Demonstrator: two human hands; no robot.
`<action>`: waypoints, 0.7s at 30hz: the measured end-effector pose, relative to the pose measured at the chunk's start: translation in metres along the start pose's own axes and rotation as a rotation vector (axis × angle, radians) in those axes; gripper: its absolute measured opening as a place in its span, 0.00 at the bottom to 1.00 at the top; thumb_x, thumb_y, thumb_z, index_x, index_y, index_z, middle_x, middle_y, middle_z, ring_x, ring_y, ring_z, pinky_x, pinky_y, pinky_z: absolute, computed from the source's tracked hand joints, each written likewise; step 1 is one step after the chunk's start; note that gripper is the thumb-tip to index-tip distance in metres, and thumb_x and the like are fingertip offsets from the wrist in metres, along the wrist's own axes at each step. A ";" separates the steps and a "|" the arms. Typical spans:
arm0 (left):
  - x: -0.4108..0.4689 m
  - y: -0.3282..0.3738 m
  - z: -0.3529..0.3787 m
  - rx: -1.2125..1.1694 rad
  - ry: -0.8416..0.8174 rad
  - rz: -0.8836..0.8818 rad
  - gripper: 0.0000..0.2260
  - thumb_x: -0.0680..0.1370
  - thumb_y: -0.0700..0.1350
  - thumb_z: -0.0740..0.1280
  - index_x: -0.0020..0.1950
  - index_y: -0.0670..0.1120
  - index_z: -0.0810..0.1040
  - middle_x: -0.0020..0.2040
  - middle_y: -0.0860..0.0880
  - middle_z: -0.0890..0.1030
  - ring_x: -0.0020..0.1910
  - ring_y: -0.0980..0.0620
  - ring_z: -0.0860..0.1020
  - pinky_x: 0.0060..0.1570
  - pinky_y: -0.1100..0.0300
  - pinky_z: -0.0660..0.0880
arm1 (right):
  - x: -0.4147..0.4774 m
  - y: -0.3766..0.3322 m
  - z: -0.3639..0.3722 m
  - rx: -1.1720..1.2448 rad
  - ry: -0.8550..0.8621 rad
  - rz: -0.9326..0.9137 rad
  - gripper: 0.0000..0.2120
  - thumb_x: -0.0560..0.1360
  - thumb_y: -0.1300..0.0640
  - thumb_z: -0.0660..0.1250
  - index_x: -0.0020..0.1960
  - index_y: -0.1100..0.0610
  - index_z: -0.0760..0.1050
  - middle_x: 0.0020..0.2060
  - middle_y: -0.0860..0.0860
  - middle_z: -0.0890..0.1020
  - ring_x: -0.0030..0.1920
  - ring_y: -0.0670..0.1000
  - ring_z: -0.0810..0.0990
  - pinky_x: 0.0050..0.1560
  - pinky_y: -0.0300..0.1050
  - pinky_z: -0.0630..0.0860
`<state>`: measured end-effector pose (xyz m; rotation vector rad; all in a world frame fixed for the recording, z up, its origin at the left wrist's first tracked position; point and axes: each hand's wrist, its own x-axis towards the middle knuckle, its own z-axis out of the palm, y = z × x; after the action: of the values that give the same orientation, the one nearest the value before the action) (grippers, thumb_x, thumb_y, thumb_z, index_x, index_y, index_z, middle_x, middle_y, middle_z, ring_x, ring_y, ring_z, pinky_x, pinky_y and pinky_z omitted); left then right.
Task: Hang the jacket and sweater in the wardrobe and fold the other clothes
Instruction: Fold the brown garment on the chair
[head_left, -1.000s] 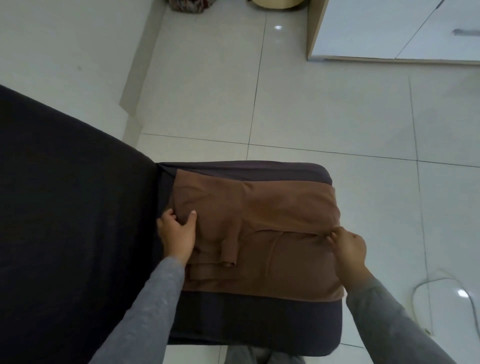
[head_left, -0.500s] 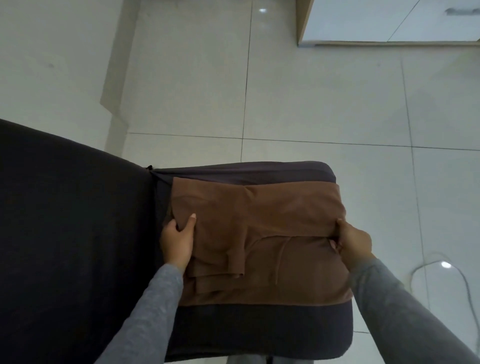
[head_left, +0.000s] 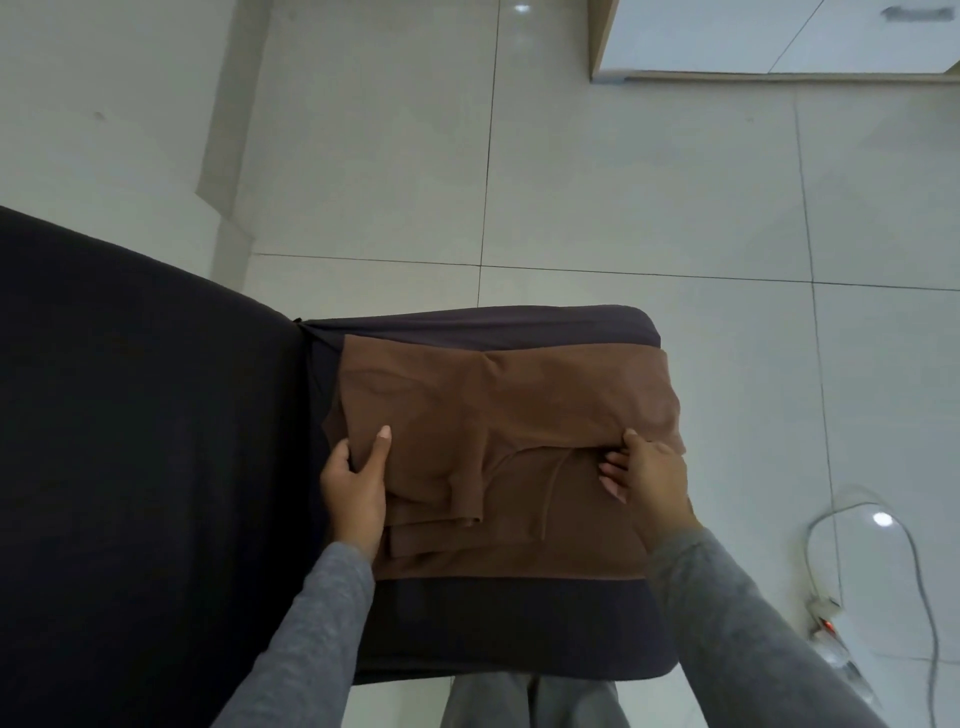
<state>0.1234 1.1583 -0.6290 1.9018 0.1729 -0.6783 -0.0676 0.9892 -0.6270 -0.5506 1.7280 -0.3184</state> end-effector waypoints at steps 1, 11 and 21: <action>-0.002 0.000 0.000 -0.009 0.006 0.002 0.01 0.76 0.46 0.68 0.46 0.50 0.79 0.46 0.52 0.81 0.44 0.58 0.80 0.40 0.68 0.74 | -0.001 0.001 0.000 0.008 0.010 -0.015 0.12 0.80 0.53 0.59 0.51 0.63 0.71 0.38 0.55 0.77 0.38 0.51 0.78 0.34 0.44 0.75; -0.012 -0.004 -0.012 -0.078 -0.049 -0.044 0.06 0.77 0.48 0.67 0.48 0.47 0.81 0.45 0.52 0.83 0.44 0.59 0.80 0.43 0.69 0.77 | -0.010 0.003 -0.001 0.414 0.041 -0.124 0.06 0.79 0.63 0.59 0.44 0.58 0.70 0.40 0.50 0.74 0.42 0.45 0.75 0.42 0.36 0.76; -0.012 0.008 -0.018 -0.036 0.048 0.194 0.13 0.81 0.48 0.59 0.51 0.41 0.79 0.43 0.51 0.81 0.43 0.59 0.78 0.44 0.71 0.75 | -0.006 -0.008 -0.011 0.416 -0.068 -0.237 0.15 0.77 0.64 0.62 0.61 0.53 0.71 0.47 0.50 0.76 0.39 0.45 0.74 0.39 0.36 0.73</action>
<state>0.1240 1.1732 -0.6112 1.8724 0.0304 -0.4957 -0.0755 0.9843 -0.6155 -0.4517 1.4762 -0.7978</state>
